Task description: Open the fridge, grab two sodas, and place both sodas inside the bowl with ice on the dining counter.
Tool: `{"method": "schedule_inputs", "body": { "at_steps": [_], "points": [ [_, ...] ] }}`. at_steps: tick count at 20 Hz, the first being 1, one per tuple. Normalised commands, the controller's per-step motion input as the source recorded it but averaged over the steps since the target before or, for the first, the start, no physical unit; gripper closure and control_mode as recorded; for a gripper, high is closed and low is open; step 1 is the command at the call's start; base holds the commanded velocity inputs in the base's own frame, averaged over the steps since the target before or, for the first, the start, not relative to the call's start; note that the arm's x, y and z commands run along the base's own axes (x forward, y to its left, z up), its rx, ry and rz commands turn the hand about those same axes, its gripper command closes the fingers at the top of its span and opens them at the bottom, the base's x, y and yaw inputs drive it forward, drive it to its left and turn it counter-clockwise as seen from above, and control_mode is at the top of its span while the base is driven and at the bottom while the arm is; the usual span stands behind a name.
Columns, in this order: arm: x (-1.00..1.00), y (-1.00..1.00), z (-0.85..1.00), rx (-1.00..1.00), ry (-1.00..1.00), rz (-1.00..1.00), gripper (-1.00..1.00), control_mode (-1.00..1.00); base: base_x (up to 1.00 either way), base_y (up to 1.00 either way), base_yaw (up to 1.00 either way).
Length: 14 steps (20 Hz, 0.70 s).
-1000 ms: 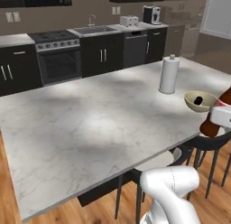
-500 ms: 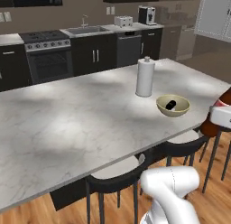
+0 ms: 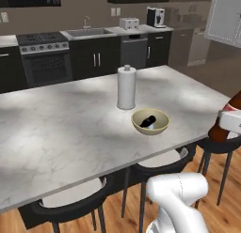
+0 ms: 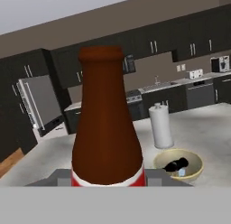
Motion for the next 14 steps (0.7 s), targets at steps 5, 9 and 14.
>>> {"method": "schedule_inputs", "body": {
  "at_steps": [5,9,14],
  "points": [
    [0.0,0.0,0.0,0.0,0.0,0.0,1.0,1.0,0.54,-0.56,0.28],
    [0.0,0.0,0.0,0.0,0.0,0.0,1.0,1.0,0.82,-0.13,0.29],
    [0.0,0.0,0.0,0.0,0.0,0.0,1.0,1.0,0.88,0.0,0.23]
  ]
}}
